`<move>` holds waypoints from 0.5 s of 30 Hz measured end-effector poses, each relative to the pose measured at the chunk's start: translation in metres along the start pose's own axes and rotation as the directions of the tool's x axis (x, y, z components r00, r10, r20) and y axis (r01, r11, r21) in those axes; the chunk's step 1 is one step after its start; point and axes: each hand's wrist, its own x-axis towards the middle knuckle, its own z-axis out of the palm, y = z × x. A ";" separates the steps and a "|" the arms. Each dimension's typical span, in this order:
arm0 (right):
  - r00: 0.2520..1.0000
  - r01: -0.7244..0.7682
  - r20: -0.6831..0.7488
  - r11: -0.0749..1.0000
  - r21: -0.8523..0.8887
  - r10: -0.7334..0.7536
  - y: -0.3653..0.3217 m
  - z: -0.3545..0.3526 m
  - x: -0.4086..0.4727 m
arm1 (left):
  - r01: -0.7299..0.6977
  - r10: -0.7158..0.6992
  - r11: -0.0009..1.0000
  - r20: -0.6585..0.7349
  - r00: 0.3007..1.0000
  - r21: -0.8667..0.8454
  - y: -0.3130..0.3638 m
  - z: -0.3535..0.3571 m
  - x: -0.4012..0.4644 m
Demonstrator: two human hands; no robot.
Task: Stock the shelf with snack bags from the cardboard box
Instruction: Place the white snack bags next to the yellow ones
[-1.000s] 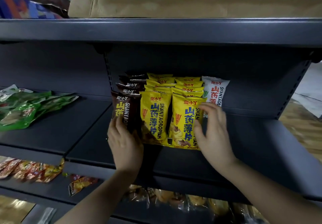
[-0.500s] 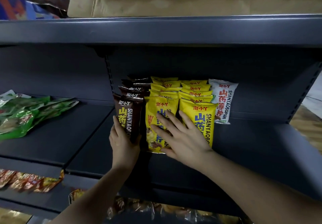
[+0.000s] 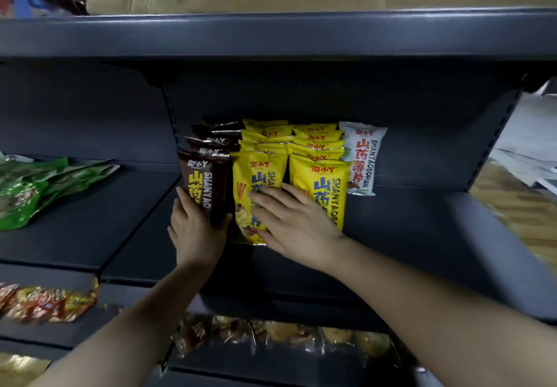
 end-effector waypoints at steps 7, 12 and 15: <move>0.996 -0.046 -0.076 0.994 0.101 0.054 -0.004 -0.042 -0.032 | -0.207 0.196 0.977 -0.165 0.967 -0.051 0.047 -0.021 -0.038; 0.994 -0.108 -0.016 0.978 0.180 0.113 0.000 -0.074 -0.078 | -0.333 0.319 0.939 -0.140 0.937 -0.089 0.076 -0.014 -0.095; 0.989 -0.143 0.008 0.947 0.288 0.147 0.001 -0.093 -0.113 | -0.377 0.364 0.916 -0.113 0.925 -0.140 0.092 -0.008 -0.137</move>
